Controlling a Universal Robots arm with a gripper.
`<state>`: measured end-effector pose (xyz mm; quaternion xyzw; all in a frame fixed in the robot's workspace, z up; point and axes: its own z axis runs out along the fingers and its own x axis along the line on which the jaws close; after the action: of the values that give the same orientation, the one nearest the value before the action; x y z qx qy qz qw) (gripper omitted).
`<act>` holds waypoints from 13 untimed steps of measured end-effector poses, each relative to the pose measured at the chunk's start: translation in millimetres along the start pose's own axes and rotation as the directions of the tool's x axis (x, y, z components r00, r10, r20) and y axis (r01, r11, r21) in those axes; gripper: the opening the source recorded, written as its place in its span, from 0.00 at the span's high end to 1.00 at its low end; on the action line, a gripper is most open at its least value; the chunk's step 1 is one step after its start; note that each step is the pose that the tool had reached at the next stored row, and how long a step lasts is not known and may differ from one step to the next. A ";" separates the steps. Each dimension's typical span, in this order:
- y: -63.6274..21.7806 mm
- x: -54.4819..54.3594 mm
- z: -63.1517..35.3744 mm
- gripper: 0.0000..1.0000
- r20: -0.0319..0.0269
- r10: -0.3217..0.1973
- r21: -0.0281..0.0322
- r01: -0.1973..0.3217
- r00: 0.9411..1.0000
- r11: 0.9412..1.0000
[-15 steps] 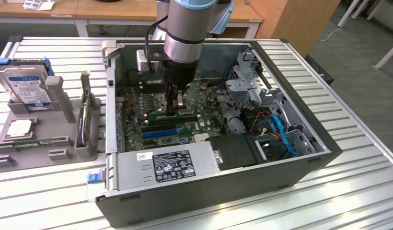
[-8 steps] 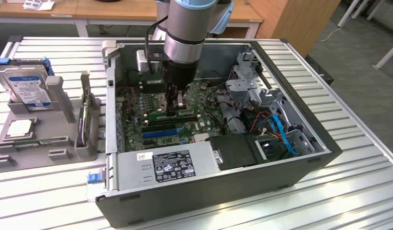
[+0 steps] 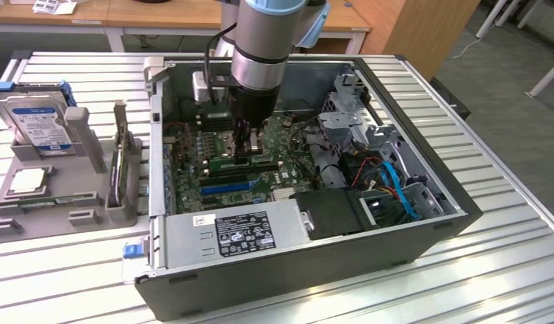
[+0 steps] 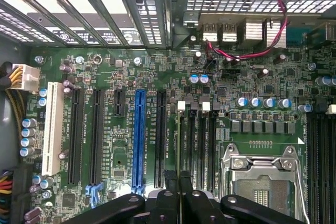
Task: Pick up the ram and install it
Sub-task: 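Insert the ram into the slot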
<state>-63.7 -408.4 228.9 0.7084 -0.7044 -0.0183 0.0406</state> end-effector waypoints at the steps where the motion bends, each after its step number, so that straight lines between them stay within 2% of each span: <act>1: 0.0 0.0 0.0 0.88 0.000 0.000 0.000 0.000 1.000 1.000; 13: -1.4 0.0 0.9 0.88 0.000 0.000 0.000 0.000 1.000 1.000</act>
<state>-62.4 -408.3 227.9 0.7084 -0.7044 -0.0183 0.0406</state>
